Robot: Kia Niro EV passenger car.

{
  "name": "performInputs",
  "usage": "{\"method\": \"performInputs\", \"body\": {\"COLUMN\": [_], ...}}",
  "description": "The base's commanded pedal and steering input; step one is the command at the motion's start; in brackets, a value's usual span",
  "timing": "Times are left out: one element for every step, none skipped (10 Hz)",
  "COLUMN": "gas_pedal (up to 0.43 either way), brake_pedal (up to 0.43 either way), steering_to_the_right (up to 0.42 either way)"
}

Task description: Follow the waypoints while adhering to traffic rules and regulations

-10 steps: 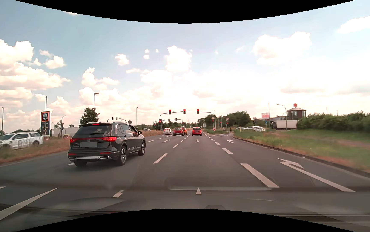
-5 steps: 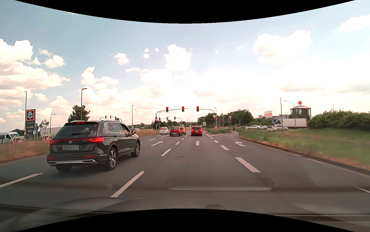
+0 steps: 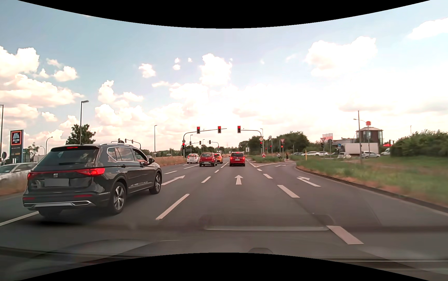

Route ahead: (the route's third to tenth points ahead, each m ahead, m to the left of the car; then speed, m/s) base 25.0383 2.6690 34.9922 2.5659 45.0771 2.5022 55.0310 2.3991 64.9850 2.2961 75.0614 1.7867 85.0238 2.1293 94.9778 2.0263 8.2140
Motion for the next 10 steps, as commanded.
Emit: {"method": "performInputs", "body": {"gas_pedal": [0.0, 0.0, 0.0, 0.0, 0.0, 0.0, 0.0, 0.0, 0.0, 0.0], "brake_pedal": [0.232, 0.232, 0.232, 0.232, 0.238, 0.238, 0.238, 0.238, 0.238, 0.238], "steering_to_the_right": [-0.003, -0.003, -0.003, -0.004, -0.006, -0.008, -0.01, -0.011, -0.011, -0.011]}}
